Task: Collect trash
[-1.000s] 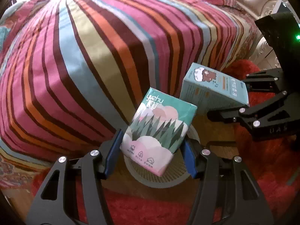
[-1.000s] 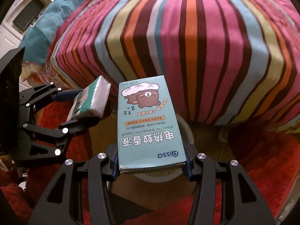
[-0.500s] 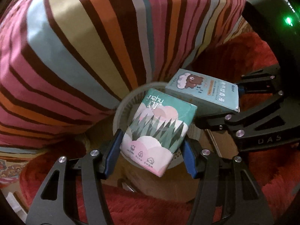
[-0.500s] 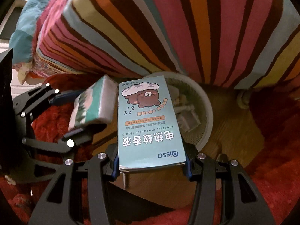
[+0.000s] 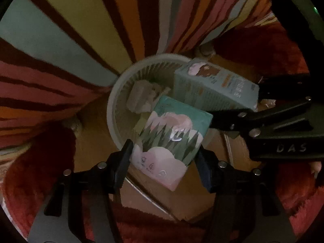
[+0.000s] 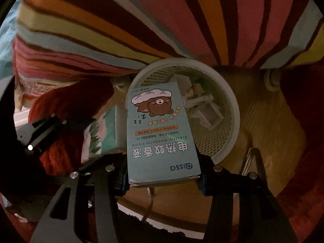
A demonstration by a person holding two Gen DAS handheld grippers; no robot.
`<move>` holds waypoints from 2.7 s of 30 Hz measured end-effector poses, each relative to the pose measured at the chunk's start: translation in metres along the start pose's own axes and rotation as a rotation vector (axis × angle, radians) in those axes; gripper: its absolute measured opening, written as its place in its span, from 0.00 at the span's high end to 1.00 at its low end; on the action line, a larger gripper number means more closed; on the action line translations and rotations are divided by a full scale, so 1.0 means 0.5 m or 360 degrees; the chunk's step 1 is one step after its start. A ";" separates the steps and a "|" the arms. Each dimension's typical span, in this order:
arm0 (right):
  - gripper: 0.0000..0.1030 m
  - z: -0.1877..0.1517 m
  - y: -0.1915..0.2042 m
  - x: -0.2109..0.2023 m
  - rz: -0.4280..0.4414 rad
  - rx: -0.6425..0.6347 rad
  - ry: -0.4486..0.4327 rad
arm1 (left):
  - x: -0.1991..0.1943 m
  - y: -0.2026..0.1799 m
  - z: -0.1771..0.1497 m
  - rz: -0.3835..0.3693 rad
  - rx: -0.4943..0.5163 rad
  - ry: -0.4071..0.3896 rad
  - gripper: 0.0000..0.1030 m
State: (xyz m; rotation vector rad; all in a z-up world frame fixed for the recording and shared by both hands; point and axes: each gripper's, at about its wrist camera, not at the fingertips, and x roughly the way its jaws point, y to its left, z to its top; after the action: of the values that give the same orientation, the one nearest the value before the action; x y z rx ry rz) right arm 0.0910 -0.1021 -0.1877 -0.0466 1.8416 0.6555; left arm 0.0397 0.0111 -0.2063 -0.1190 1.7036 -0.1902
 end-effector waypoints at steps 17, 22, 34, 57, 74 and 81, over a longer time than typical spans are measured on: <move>0.52 0.035 -0.029 0.072 -0.0002 0.0179 0.0143 | 0.099 0.010 0.036 -0.0003 -0.0064 0.0297 0.39; 0.08 0.035 -0.047 0.082 -0.0034 0.0281 0.0168 | 0.110 0.019 0.033 0.0011 -0.0100 0.0364 0.17; 0.08 0.002 -0.009 -0.022 -0.0027 0.0169 -0.0083 | -0.020 0.001 0.008 0.0181 -0.0173 -0.0085 0.15; 0.08 -0.096 0.088 -0.332 -0.0196 -0.0195 -0.1132 | -0.352 -0.057 -0.071 0.0293 -0.0377 -0.1035 0.15; 0.08 -0.150 0.128 -0.436 -0.0273 -0.0299 -0.1454 | -0.478 -0.118 -0.109 0.0466 -0.0349 -0.1322 0.15; 0.08 -0.158 0.131 -0.454 -0.0295 -0.0308 -0.1513 | -0.487 -0.121 -0.109 0.0485 -0.0364 -0.1342 0.15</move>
State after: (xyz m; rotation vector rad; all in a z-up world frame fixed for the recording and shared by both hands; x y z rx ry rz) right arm 0.0856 -0.1464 0.0574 -0.0249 0.8467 0.5784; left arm 0.0181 0.0010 0.0496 -0.0887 0.8772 0.2593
